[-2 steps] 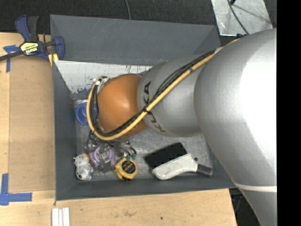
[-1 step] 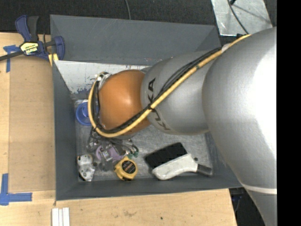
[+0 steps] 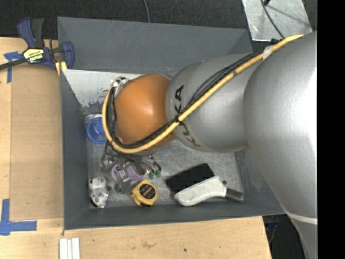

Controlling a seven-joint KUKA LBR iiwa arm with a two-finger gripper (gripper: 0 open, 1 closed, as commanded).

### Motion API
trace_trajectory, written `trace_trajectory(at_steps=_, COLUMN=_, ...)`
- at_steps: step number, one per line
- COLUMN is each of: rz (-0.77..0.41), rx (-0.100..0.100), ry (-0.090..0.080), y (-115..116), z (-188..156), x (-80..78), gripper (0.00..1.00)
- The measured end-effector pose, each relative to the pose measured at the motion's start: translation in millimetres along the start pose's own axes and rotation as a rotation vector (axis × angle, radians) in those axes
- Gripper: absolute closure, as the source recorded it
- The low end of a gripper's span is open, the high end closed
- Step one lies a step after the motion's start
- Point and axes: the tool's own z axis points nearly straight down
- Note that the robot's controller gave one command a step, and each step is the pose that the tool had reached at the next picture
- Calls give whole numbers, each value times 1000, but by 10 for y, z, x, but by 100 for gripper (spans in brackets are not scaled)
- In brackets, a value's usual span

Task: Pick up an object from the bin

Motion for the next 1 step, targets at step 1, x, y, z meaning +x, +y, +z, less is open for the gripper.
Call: trace_trajectory(at_steps=1, rz=0, rx=0, ry=-7, y=-1, z=-182, x=-11, gripper=100)
